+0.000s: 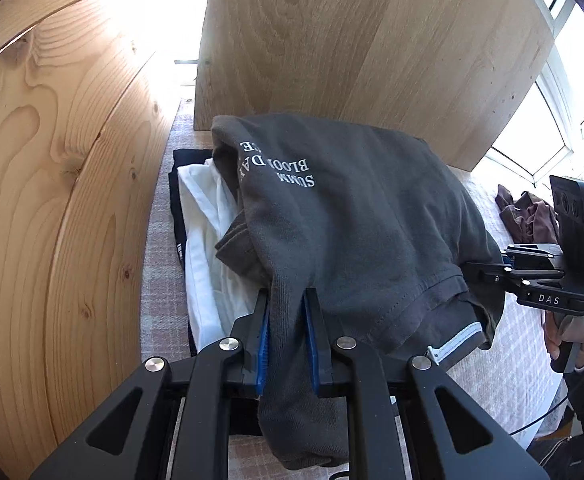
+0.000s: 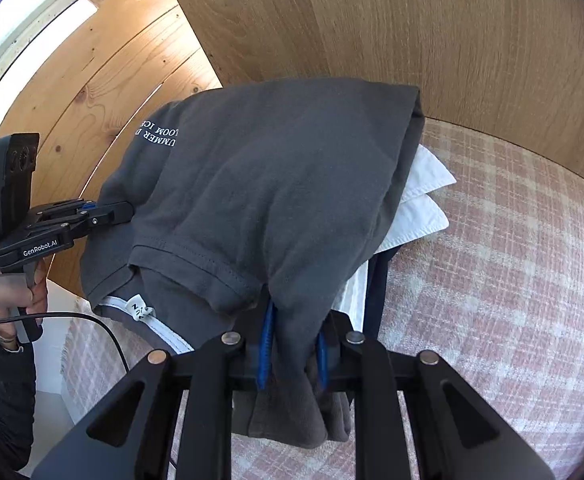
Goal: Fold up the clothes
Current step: 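Lower the sweatshirt onto the white and navy clothes stack with both grippers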
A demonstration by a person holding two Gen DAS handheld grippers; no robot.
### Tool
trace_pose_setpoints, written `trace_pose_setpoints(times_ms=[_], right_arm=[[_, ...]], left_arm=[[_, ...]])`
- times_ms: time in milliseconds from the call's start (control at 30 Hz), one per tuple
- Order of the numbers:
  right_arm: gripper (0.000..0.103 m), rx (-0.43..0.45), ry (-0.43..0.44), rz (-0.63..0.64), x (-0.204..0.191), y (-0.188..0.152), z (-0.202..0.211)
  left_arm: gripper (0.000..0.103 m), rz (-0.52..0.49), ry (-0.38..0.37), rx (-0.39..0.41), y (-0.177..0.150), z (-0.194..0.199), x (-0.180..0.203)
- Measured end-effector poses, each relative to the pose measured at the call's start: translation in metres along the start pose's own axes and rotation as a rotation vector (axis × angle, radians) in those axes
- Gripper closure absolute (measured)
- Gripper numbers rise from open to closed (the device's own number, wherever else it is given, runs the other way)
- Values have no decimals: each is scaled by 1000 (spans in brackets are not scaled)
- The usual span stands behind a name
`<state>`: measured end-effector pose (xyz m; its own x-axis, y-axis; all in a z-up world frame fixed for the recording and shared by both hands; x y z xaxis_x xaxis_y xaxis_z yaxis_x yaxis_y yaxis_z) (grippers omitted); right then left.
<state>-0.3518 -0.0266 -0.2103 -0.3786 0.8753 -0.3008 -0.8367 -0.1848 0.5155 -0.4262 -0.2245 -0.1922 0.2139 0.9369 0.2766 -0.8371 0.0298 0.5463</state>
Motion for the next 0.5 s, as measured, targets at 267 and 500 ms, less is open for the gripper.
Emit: trace_pose_setpoints(times_ms=[267, 500], right_arm=[[74, -15, -91, 10, 3, 4, 37], [74, 164, -24, 135, -36, 53, 44]], left_arm=[[81, -94, 105, 105, 8, 57, 23], [68, -199, -7, 89, 34, 17, 63]])
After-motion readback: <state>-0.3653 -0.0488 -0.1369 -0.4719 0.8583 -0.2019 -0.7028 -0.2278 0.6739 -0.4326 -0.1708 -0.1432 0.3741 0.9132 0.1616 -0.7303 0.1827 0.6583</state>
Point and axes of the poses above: each gripper's, at about its wrist camera, not at the fingertips, and z roughly against the way its jaws point, x to its right, y to its top, the point moved 5 cm from there along -z, roughly the way its jaws point, and after that the axes turned 8 degrees about x, right-handed, at the moved point
